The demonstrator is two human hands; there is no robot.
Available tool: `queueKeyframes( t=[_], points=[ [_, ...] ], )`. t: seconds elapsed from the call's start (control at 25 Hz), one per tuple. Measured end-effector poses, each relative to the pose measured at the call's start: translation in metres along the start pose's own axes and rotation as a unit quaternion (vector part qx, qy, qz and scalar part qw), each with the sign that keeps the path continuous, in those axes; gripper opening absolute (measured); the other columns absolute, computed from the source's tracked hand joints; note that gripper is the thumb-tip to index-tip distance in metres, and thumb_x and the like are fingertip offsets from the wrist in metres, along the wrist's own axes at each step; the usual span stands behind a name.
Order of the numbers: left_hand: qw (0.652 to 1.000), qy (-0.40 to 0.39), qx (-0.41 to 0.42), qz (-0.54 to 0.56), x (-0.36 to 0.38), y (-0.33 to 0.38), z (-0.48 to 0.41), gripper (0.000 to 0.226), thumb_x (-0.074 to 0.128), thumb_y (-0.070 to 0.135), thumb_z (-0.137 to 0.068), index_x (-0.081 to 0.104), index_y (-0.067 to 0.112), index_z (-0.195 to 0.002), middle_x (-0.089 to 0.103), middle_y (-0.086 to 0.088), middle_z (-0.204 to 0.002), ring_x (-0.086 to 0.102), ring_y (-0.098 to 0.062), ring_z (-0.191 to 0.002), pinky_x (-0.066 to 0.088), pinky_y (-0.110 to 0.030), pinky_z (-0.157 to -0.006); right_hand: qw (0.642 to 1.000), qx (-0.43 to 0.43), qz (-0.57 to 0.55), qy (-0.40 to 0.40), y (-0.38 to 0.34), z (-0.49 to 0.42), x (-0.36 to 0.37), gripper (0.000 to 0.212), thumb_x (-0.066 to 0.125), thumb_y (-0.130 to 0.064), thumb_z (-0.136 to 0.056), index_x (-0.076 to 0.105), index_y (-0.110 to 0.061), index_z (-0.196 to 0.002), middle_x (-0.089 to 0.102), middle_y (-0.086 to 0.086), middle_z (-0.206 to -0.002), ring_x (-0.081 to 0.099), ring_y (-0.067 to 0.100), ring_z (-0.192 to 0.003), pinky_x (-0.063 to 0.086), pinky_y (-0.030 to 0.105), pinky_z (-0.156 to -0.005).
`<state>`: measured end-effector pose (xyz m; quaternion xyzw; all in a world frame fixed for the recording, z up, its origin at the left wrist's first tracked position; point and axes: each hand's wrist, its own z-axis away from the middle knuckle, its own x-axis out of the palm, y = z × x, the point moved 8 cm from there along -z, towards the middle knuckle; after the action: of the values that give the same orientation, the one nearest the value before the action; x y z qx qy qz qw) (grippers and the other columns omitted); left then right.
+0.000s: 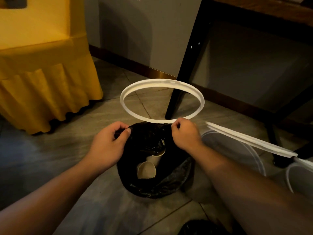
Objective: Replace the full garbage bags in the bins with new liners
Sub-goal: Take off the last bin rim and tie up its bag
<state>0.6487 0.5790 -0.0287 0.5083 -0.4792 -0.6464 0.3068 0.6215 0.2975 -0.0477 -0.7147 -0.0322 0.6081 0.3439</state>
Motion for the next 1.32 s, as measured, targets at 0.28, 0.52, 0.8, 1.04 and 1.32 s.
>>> queueKeyframes(
  t=[0.28, 0.52, 0.8, 1.04, 1.32],
  points=[
    [0.998, 0.013, 0.049, -0.027, -0.001, 0.000, -0.004, 0.015, 0.071, 0.039, -0.094, 0.059, 0.033, -0.090, 0.066, 0.008, -0.073, 0.061, -0.012, -0.061, 0.050, -0.037, -0.049, 0.989, 0.046, -0.137, -0.042, -0.011, 0.016, -0.014, 0.039, 0.064, -0.044, -0.099, 0.066, -0.012, -0.077, 0.068, 0.009, -0.075, 0.064, 0.025, -0.077, 0.049, 0.032, -0.067],
    [0.985, 0.073, 0.114, -0.108, -0.030, 0.014, -0.014, 0.031, 0.065, 0.030, -0.089, 0.069, 0.060, -0.093, 0.068, 0.022, -0.092, 0.065, 0.002, -0.088, 0.047, -0.018, -0.071, 0.977, -0.106, 0.089, -0.163, -0.008, 0.057, -0.025, 0.035, 0.071, -0.047, -0.093, 0.071, -0.026, -0.120, 0.066, -0.003, -0.110, 0.062, 0.017, -0.106, 0.050, 0.031, -0.092],
    [0.943, -0.197, 0.024, -0.267, -0.022, 0.022, -0.001, 0.037, 0.073, 0.033, -0.095, 0.067, 0.067, -0.108, 0.072, 0.029, -0.083, 0.065, 0.013, -0.079, 0.046, -0.013, -0.067, 0.976, -0.122, 0.114, -0.143, 0.029, 0.102, -0.030, 0.025, 0.068, -0.045, -0.089, 0.057, -0.032, -0.108, 0.071, -0.004, -0.107, 0.069, 0.021, -0.105, 0.053, 0.033, -0.081],
    [0.866, -0.216, 0.011, -0.451, -0.003, 0.072, 0.025, 0.074, 0.068, 0.019, -0.084, 0.045, 0.038, -0.152, 0.071, -0.002, -0.125, 0.066, -0.024, -0.115, 0.043, -0.023, -0.081, 0.972, -0.046, 0.157, -0.169, 0.048, 0.123, -0.037, 0.053, 0.076, -0.047, -0.085, 0.062, -0.020, -0.129, 0.053, 0.005, -0.127, 0.054, 0.027, -0.122, 0.047, 0.036, -0.104],
    [0.903, -0.137, -0.025, -0.406, -0.003, 0.091, 0.035, 0.078, 0.063, 0.013, -0.089, 0.038, 0.044, -0.156, 0.063, -0.005, -0.131, 0.059, -0.029, -0.123, 0.052, -0.033, -0.094, 0.983, 0.108, -0.148, 0.018, 0.073, 0.139, -0.060, 0.028, 0.070, -0.041, -0.093, 0.055, -0.022, -0.080, 0.063, -0.010, -0.071, 0.066, 0.025, -0.076, 0.042, 0.031, -0.065]
  ],
)
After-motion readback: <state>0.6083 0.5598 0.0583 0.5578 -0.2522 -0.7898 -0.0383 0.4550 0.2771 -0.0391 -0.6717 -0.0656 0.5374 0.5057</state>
